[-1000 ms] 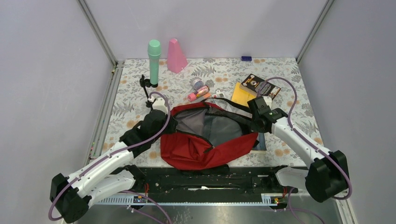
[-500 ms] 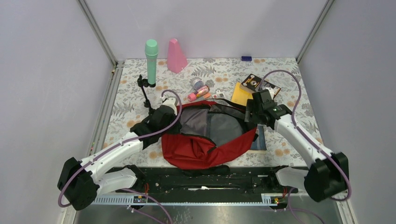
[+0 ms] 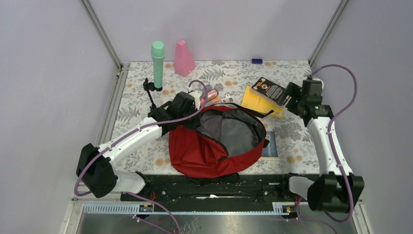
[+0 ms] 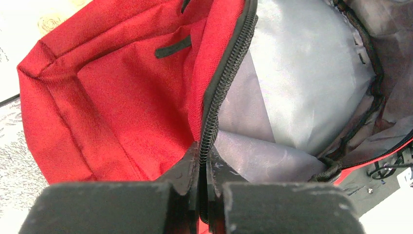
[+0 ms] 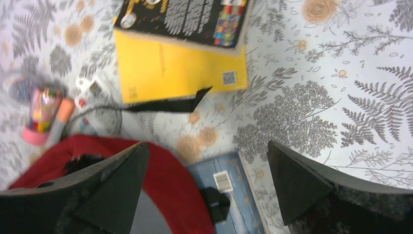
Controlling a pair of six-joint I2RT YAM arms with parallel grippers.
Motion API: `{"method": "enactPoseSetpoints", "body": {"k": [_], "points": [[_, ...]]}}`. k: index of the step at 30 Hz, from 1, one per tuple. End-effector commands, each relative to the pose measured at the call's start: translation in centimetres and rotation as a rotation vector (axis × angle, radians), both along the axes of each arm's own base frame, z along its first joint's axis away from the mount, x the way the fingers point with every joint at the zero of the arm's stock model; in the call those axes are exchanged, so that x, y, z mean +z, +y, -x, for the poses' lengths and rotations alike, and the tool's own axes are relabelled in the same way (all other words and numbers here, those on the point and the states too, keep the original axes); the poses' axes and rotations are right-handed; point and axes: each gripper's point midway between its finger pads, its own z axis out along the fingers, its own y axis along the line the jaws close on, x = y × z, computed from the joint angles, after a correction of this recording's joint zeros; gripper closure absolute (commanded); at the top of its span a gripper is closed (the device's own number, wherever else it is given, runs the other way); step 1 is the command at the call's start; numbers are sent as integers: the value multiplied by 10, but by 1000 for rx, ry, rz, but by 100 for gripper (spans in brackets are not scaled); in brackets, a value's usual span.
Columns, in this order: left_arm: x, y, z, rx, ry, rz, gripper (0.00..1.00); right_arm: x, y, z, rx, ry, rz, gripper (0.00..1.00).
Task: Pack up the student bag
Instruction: Unzip the student bag at the center of the board, then pick up the book from the center of the board.
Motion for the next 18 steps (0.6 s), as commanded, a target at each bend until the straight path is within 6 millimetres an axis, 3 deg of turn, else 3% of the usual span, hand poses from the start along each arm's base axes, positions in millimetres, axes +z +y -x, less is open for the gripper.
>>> {"method": "enactPoseSetpoints", "body": {"k": [1, 6, 10, 18], "points": [[21, -3, -8, -88, -61, -26, 100, -14, -16, -33, -75, -45, -192, 2], [27, 1, -2, -115, -76, -34, 100, -38, -60, -63, -231, -80, -303, 4], [25, 0, 6, -139, -65, -15, 100, -62, -82, -86, -315, -97, -408, 8], [22, -5, 12, -170, -40, 8, 100, -110, -93, -132, -368, -58, -498, 11]]}}
